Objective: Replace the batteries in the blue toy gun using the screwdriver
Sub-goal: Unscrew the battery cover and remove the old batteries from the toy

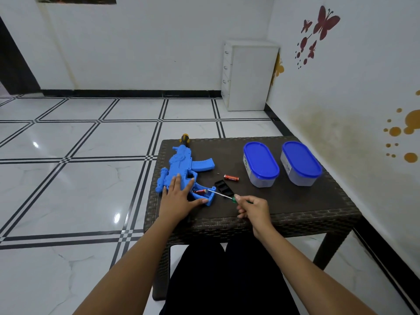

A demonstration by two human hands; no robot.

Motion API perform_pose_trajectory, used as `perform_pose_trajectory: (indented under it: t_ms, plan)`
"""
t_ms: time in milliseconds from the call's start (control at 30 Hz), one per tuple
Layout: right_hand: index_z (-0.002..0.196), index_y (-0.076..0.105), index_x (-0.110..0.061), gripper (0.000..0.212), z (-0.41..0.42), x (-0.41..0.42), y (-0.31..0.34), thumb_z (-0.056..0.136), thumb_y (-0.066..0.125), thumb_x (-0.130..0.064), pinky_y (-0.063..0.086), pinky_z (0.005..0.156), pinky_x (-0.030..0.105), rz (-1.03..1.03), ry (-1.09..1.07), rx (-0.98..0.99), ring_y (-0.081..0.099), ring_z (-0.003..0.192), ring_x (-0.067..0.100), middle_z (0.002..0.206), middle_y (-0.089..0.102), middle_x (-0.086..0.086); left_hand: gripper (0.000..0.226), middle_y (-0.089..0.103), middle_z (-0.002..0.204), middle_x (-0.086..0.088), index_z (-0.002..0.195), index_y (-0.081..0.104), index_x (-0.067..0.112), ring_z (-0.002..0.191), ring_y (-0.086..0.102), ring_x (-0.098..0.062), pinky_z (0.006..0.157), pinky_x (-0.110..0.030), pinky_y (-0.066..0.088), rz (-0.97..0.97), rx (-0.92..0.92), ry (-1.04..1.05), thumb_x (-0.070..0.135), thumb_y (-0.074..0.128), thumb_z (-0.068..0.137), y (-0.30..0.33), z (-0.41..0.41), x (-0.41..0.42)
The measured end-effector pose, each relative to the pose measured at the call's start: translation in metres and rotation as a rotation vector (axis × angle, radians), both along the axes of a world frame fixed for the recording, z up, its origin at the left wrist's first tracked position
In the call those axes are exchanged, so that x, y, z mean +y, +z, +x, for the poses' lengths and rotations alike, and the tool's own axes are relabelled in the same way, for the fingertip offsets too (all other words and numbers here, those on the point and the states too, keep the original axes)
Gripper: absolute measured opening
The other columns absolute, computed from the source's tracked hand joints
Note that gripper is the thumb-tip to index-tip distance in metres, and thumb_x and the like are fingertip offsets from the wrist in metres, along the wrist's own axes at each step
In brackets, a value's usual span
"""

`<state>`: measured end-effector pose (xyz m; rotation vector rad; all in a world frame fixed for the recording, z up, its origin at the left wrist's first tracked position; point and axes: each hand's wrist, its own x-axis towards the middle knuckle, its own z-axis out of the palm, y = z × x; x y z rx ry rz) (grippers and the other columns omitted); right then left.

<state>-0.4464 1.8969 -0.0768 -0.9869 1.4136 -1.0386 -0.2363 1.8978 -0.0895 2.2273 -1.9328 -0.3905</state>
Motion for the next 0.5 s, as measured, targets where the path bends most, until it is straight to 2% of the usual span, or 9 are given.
perform_pose_trajectory:
  t_ms: [167, 367, 433, 500]
  plan:
    - [0.074, 0.068, -0.009, 0.015, 0.001, -0.005, 0.006, 0.084, 0.068, -0.02, 0.044, 0.045, 0.02, 0.003, -0.001, 0.027, 0.047, 0.049, 0.012, 0.061, 0.056, 0.007, 0.088, -0.008, 0.159, -0.007, 0.149, 0.013, 0.037, 0.146, -0.009, -0.02, 0.118, -0.045, 0.002, -0.007, -0.003, 0.006, 0.077, 0.039, 0.075, -0.002, 0.0, 0.0]
    - [0.066, 0.059, -0.009, 0.025, -0.009, -0.02, 0.021, 0.086, 0.064, -0.024, 0.028, 0.042, 0.022, 0.092, -0.133, -0.024, 0.035, 0.045, 0.012, 0.056, 0.047, 0.005, 0.088, -0.008, 0.159, -0.007, 0.149, 0.011, 0.037, 0.146, -0.008, -0.021, 0.118, -0.044, 0.002, -0.009, -0.013, 0.002, 0.077, 0.039, 0.076, -0.003, 0.001, -0.001]
    - [0.068, 0.057, -0.011, 0.024, -0.001, -0.029, 0.03, 0.084, 0.066, -0.025, 0.022, 0.038, 0.018, 0.101, 0.022, 0.071, 0.031, 0.04, 0.009, 0.053, 0.043, 0.004, 0.087, -0.008, 0.159, -0.008, 0.149, 0.011, 0.037, 0.146, -0.008, -0.021, 0.118, -0.044, 0.003, -0.013, -0.014, -0.002, 0.077, 0.039, 0.076, -0.003, 0.001, 0.0]
    - [0.078, 0.064, -0.011, 0.012, 0.012, -0.036, 0.039, 0.084, 0.065, -0.021, 0.019, 0.035, 0.016, 0.095, 0.273, 0.218, 0.033, 0.039, 0.008, 0.055, 0.045, 0.004, 0.086, -0.008, 0.159, -0.008, 0.149, 0.011, 0.037, 0.146, -0.008, -0.021, 0.118, -0.044, 0.003, -0.018, -0.025, -0.009, 0.075, 0.039, 0.078, -0.003, 0.002, 0.0]
